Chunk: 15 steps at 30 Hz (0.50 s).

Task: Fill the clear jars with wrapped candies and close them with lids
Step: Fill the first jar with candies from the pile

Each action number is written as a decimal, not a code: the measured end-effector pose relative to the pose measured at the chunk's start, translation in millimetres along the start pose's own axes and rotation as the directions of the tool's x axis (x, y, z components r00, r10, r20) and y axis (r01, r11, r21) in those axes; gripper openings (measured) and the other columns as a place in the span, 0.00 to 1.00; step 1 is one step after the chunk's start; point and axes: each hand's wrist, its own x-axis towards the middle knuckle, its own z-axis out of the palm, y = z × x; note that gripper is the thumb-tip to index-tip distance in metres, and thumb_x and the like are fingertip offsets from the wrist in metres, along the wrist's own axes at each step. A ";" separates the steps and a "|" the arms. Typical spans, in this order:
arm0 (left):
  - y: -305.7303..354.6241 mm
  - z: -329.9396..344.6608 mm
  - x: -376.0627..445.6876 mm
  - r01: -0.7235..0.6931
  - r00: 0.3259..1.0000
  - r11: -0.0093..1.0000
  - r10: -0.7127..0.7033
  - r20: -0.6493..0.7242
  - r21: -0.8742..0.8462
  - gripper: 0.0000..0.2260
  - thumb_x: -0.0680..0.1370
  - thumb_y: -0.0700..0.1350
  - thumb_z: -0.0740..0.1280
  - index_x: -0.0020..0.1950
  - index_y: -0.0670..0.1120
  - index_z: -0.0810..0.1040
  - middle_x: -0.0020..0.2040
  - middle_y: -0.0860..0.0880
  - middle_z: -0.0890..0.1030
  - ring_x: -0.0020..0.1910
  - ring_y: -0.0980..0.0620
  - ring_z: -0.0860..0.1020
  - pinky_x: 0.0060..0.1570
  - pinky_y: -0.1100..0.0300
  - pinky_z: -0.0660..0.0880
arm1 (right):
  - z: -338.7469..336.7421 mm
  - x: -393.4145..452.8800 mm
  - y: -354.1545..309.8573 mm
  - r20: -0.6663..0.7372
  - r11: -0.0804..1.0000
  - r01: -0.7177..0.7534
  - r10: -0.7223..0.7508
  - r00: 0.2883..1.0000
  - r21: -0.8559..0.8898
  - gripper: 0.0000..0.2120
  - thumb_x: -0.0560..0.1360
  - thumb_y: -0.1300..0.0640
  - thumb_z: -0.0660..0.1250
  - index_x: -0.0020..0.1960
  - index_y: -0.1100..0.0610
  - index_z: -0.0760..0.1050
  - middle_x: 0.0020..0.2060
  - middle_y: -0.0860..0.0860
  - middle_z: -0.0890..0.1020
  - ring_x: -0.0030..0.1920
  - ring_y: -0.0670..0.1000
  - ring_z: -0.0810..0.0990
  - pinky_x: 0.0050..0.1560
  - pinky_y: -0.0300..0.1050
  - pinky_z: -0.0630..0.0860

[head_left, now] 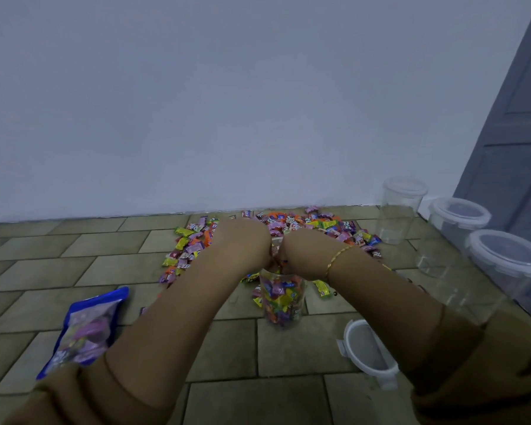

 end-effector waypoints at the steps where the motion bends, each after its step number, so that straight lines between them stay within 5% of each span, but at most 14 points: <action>1: 1.6 1.5 0.7 0.006 1.000 1.000 -0.006 -0.001 0.005 0.19 0.76 0.54 0.65 0.30 0.47 0.66 0.32 0.47 0.72 0.34 0.51 0.73 0.35 0.60 0.63 | 2.2 1.5 -0.1 -0.008 1.000 -0.004 0.004 1.000 0.009 0.12 0.79 0.55 0.60 0.50 0.62 0.78 0.28 0.51 0.66 0.30 0.50 0.67 0.30 0.40 0.63; 5: 1.3 4.4 2.8 -0.001 1.000 1.000 0.001 0.010 -0.021 0.20 0.76 0.57 0.64 0.31 0.47 0.67 0.36 0.47 0.76 0.37 0.51 0.75 0.51 0.53 0.71 | 2.7 5.7 2.7 0.041 1.000 0.005 -0.006 0.999 0.007 0.13 0.79 0.51 0.62 0.48 0.61 0.78 0.29 0.51 0.68 0.34 0.51 0.70 0.29 0.40 0.63; 7: -0.9 9.2 1.6 -0.030 0.999 0.995 0.028 -0.022 -0.097 0.18 0.75 0.59 0.64 0.34 0.47 0.75 0.37 0.49 0.75 0.37 0.50 0.74 0.40 0.59 0.69 | 0.0 3.2 6.2 0.087 0.999 0.046 -0.044 0.995 -0.026 0.14 0.80 0.52 0.59 0.56 0.59 0.78 0.34 0.52 0.74 0.37 0.52 0.71 0.32 0.40 0.65; 9: -4.5 21.1 -5.4 -0.050 0.995 0.936 0.018 -0.096 -0.348 0.12 0.75 0.58 0.65 0.40 0.51 0.80 0.39 0.53 0.76 0.39 0.52 0.75 0.35 0.61 0.66 | -2.3 -3.4 9.5 0.086 0.997 0.066 -0.064 0.994 -0.025 0.15 0.80 0.53 0.58 0.63 0.55 0.76 0.45 0.55 0.79 0.43 0.52 0.74 0.39 0.41 0.68; 12: 1.0 49.5 -23.7 -0.107 0.957 0.528 -0.176 -0.232 -0.843 0.08 0.74 0.52 0.67 0.39 0.52 0.72 0.38 0.54 0.74 0.37 0.54 0.72 0.35 0.58 0.67 | -3.7 -19.4 19.6 -0.007 0.980 0.022 -0.022 1.000 0.200 0.17 0.78 0.54 0.62 0.66 0.48 0.73 0.54 0.53 0.80 0.51 0.51 0.76 0.48 0.42 0.72; 15: 21.4 84.2 -37.2 -0.181 0.908 0.150 -0.356 -0.223 -0.972 0.13 0.69 0.55 0.66 0.51 0.54 0.70 0.49 0.52 0.74 0.47 0.57 0.73 0.47 0.57 0.72 | 4.2 -33.1 33.2 -0.222 0.832 0.030 0.112 0.969 0.553 0.15 0.78 0.55 0.63 0.64 0.50 0.75 0.62 0.49 0.78 0.60 0.47 0.75 0.58 0.37 0.68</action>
